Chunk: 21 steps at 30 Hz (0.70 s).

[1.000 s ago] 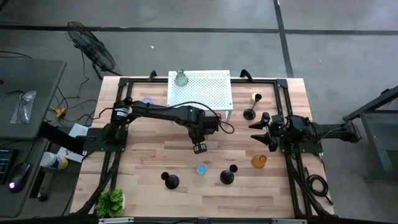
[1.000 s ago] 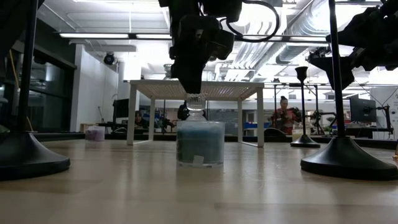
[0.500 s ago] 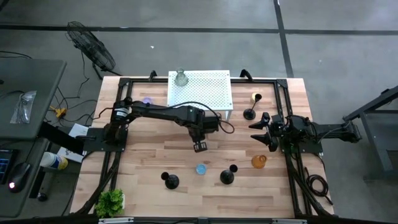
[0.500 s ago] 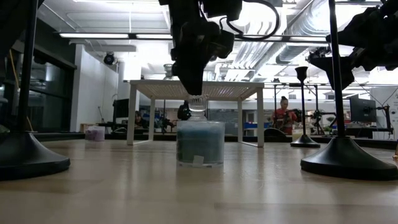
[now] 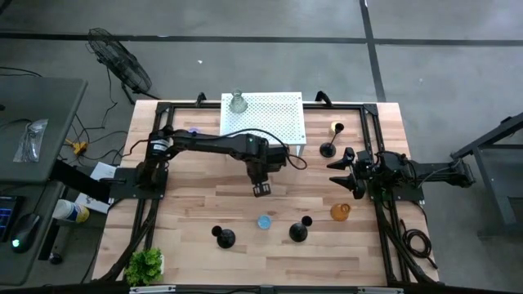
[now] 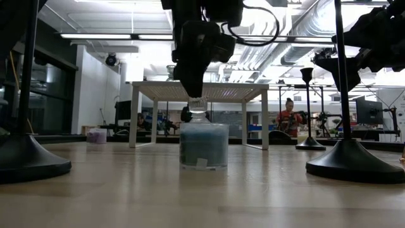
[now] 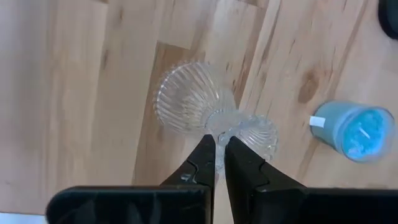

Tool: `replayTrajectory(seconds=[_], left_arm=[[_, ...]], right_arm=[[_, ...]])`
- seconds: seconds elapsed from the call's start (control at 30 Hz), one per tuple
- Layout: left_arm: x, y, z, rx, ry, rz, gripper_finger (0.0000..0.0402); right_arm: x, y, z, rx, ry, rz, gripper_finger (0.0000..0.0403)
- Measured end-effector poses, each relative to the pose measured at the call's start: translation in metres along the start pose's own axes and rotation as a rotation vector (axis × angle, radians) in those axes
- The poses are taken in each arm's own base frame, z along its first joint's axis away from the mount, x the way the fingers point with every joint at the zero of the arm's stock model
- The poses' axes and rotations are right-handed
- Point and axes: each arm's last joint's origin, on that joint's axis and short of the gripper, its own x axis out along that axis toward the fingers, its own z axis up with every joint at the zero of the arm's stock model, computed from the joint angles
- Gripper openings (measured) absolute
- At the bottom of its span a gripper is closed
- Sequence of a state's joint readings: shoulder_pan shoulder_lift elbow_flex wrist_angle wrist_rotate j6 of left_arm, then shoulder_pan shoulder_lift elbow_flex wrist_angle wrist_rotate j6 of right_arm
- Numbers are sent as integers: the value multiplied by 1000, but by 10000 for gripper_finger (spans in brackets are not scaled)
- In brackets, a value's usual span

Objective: Pick & Place candle stick holders
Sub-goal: Put the transparent glass candle holder on the shelf aligned with the other glass candle holder

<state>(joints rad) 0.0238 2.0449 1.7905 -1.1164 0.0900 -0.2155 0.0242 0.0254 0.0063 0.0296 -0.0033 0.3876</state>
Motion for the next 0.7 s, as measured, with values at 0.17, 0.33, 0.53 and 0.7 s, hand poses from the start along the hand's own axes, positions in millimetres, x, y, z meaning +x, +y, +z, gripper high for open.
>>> replayTrajectory(seconds=[0.17,0.33,0.53,0.7], left_arm=[[-1,3,-1,-33,24,-32,6],[0,7,0,-33,14,-28,9],[0,9,3,-9,-19,22,10],[0,10,4,15,-29,51,11]], right_arm=[[0,0,0,0,0,0,260],[0,0,0,0,0,0,260],[0,0,0,0,0,0,260],[0,0,0,0,0,0,260]])
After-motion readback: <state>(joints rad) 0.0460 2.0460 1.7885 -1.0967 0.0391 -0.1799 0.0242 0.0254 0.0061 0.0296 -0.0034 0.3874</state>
